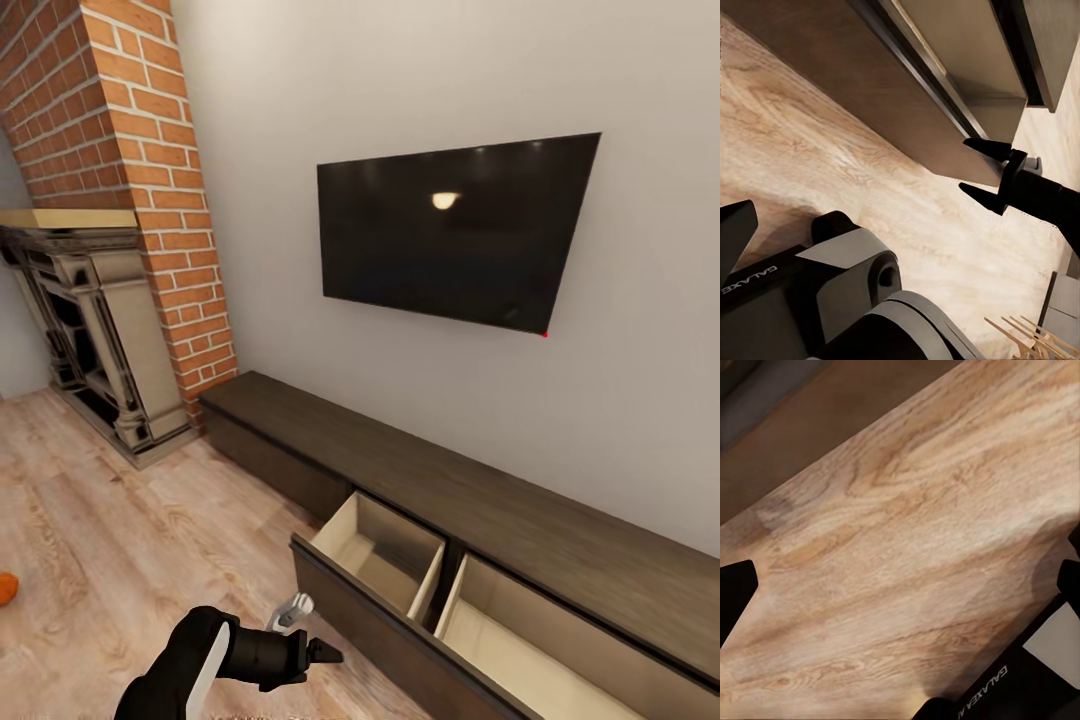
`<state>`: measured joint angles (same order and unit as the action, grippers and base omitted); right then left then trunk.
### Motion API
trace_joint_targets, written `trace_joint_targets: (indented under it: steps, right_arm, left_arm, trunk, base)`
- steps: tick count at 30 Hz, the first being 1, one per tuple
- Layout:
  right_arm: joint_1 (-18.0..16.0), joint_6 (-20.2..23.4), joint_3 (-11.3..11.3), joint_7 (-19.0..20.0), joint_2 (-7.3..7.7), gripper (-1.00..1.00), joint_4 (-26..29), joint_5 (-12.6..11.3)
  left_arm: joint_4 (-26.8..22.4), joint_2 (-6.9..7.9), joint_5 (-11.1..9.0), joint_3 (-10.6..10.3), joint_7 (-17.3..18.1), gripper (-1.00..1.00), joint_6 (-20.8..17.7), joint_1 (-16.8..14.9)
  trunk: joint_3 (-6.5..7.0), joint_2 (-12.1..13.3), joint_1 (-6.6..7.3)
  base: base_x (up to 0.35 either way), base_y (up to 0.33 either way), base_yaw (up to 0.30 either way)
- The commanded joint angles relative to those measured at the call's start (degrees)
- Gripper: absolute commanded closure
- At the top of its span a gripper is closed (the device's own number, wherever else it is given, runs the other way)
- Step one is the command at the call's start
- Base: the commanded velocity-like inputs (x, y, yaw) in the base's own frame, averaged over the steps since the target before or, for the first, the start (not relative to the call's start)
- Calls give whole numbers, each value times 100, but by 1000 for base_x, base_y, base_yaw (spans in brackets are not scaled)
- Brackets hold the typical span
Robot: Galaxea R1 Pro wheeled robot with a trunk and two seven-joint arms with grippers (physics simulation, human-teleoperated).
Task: Place each of the two pumpkins and all three candles from the living room inside a cabinet in the living room (use any cabinet), then make sure every cabinet is closed, and position the cauldron so it is next to a table in the living room.
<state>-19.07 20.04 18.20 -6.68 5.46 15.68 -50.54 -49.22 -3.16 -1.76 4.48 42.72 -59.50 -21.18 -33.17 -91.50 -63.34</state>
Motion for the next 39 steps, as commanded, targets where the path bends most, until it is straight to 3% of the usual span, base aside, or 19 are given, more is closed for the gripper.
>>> trace_joint_targets:
  steps: [1, 11, 39]
  right_arm:
    - [0, 0, 0, 0, 0, -100, -1, 0]
    - [0, 0, 0, 0, -1, -100, -1, 0]
    - [1, 0, -6, 0, -1, -100, 5, 0]
  left_arm:
    - [0, 0, 0, 0, 0, -100, 0, 0]
    - [0, 0, 0, 0, 0, -100, 8, 0]
    - [0, 0, 0, 0, 0, -100, 9, 0]
  trunk:
    - [3, 0, 0]
    - [40, 0, 0]
    - [137, 0, 0]
  base:
    - [-100, -124, 213]
    - [-92, -110, 257]
    - [-2, -2, 273]
